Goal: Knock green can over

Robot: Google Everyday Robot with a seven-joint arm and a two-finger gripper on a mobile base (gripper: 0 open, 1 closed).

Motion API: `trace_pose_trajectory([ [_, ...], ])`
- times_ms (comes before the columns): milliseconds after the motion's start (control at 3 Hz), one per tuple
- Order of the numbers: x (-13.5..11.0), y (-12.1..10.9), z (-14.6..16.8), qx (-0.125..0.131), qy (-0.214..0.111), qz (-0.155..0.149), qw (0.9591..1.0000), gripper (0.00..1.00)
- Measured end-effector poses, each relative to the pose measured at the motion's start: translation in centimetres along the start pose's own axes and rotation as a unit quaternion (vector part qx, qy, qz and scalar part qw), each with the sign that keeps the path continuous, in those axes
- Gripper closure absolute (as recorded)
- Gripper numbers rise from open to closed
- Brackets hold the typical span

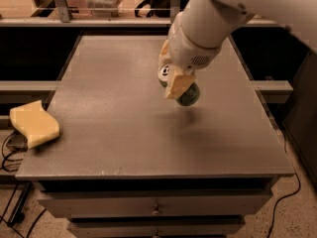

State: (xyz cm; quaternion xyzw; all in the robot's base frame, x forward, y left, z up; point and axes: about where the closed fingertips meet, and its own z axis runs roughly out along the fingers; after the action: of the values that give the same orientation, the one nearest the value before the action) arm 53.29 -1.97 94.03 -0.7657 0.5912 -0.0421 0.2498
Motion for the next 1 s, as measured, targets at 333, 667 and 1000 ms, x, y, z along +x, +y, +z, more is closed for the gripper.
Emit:
trace_pose_trajectory([
  [333,0.5,1.0,3.1,-0.020,0.082,-0.025,0.9961,0.59],
  [667,3.1,1.0,4.5,-0.039,0.139,-0.026,0.9891,0.36],
  [1000,6.2,1.1,5.0,-0.084,0.124,0.013,0.9886,0.13],
])
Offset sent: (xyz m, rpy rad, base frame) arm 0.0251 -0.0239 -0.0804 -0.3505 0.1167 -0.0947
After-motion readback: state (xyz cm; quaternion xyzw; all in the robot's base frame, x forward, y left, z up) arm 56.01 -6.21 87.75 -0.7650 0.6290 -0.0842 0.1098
